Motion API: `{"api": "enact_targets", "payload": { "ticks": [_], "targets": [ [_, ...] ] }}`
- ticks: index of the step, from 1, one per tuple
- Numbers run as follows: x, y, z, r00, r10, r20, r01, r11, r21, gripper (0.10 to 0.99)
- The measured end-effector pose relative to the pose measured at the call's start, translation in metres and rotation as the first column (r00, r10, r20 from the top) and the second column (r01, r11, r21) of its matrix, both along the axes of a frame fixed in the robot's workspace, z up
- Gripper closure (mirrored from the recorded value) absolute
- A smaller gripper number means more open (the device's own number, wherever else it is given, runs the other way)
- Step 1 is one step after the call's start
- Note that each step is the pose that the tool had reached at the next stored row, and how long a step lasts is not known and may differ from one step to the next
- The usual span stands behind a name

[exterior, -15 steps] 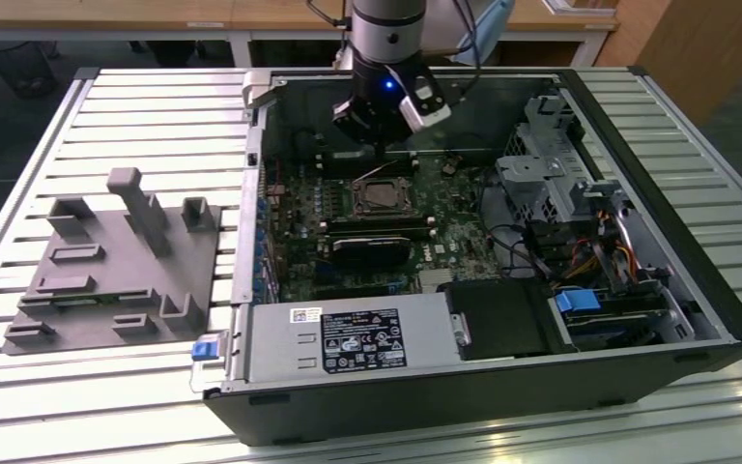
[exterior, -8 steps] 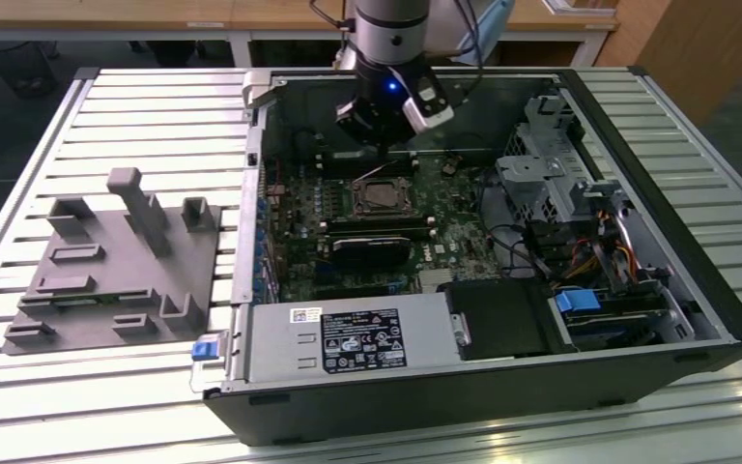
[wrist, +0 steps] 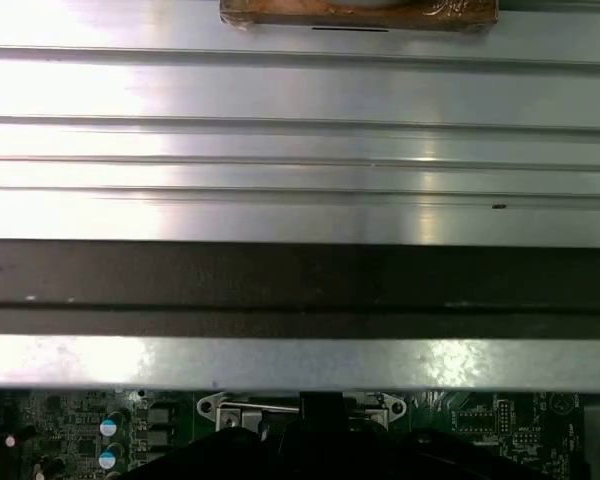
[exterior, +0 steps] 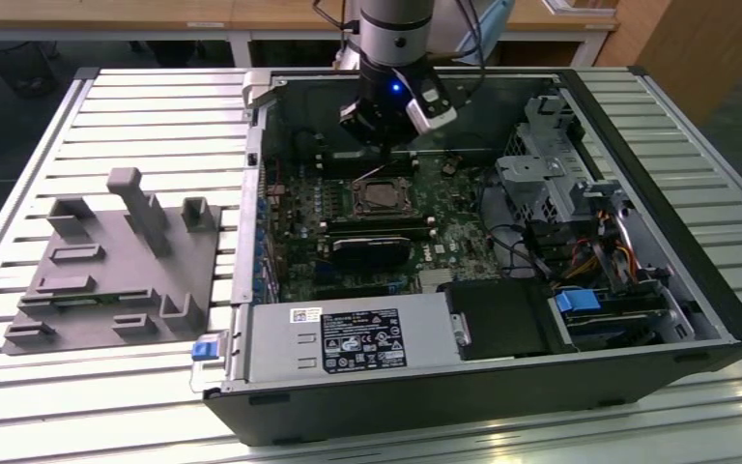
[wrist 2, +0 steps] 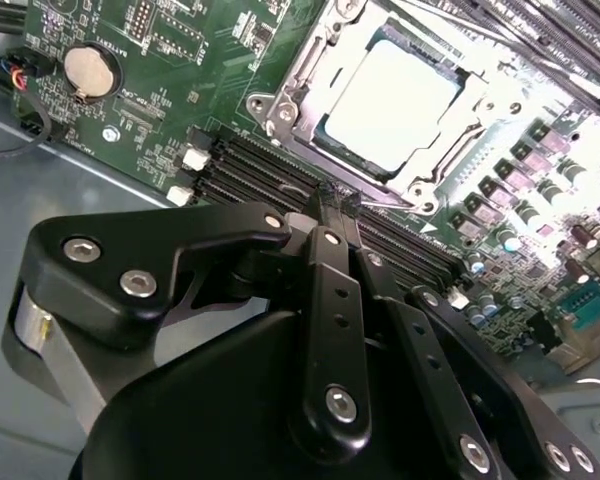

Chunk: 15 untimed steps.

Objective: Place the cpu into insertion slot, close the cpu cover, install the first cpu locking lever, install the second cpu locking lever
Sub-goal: 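Install the first cpu locking lever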

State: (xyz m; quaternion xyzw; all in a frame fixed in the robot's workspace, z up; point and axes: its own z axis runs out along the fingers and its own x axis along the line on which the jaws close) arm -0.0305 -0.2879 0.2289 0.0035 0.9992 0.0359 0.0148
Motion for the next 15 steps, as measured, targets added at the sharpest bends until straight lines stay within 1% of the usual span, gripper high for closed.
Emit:
{"api": "enact_targets", "payload": {
  "ticks": [5,15],
  "targets": [
    [0.0001,0.0033,-0.0017,1.0000,0.003,0.0001,-0.003,1.0000,0.000,0.980],
    [0.0080,0.0035,-0.0113,1.0000,0.004,-0.0001,-0.004,1.0000,0.000,0.980]
  ]
}}
